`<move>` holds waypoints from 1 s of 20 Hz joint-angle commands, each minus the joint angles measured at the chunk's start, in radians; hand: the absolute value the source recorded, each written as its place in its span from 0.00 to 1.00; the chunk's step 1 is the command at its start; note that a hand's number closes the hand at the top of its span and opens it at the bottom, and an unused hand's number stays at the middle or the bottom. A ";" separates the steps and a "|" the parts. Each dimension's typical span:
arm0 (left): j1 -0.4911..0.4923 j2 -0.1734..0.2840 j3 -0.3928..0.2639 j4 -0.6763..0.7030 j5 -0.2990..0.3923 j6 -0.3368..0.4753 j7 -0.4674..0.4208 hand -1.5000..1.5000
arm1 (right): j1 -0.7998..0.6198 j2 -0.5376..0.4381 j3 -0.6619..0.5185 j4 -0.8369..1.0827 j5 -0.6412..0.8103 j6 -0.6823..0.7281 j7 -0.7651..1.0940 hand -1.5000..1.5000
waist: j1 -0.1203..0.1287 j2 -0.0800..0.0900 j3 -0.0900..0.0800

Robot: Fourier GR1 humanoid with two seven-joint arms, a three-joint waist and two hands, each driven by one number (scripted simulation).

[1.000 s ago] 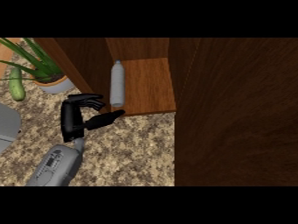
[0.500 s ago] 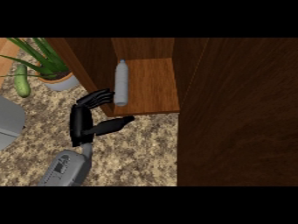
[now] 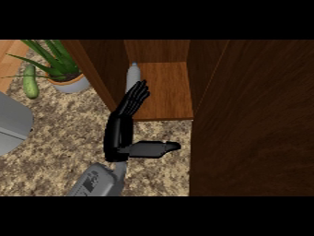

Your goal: Pick up the bottled water, place it into the cabinet and close the cabinet

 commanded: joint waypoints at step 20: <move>0.423 0.328 -0.039 -0.346 0.142 -0.308 -0.113 1.00 | 0.085 -0.038 0.065 -0.226 0.064 0.163 0.137 1.00 | 0.035 0.001 -0.002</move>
